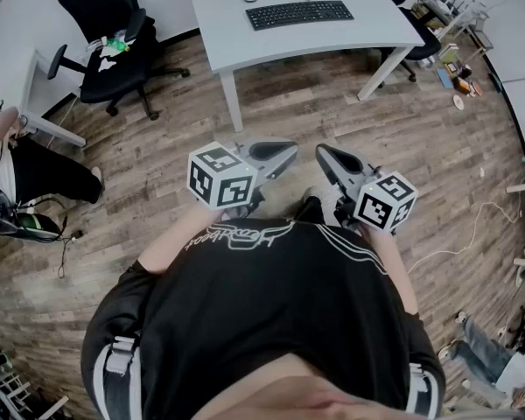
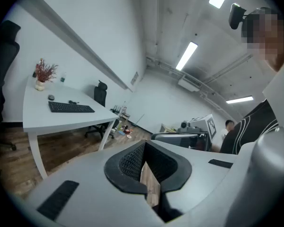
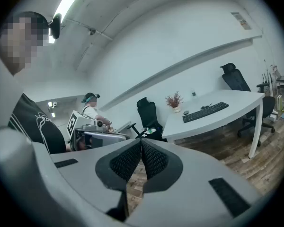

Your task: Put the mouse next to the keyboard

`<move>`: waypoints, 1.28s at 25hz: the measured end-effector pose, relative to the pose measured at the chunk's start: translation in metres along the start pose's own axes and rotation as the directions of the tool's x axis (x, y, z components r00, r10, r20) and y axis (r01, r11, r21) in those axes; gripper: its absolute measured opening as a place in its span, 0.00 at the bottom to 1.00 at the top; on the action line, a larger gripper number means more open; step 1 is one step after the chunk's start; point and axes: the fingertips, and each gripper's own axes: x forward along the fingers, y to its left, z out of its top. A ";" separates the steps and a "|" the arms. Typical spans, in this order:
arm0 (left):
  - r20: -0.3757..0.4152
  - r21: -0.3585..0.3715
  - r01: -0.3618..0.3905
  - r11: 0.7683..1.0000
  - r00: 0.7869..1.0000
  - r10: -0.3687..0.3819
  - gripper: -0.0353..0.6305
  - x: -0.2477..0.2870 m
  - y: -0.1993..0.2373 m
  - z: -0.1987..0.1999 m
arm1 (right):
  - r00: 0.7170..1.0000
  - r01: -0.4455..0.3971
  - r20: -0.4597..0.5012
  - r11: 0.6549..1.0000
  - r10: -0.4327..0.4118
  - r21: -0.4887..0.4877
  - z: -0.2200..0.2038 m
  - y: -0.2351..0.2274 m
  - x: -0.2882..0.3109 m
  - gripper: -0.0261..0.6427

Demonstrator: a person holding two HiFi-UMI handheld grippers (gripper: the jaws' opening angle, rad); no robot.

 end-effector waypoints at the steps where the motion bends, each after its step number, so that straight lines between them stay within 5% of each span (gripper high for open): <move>1: 0.001 0.000 -0.001 1.000 1.000 0.001 0.06 -0.001 0.001 0.000 | 1.000 -0.001 -0.001 1.000 0.001 -0.003 0.001 0.000 0.001 0.06; 17: -0.006 -0.027 -0.021 0.999 1.000 0.021 0.06 0.033 0.005 0.003 | 0.996 0.015 0.087 0.995 -0.024 0.101 0.011 -0.050 -0.014 0.06; 32: -0.056 -0.036 -0.066 0.997 0.996 0.063 0.06 0.209 0.062 0.062 | 0.994 0.026 0.102 0.989 -0.041 0.147 0.065 -0.229 -0.039 0.06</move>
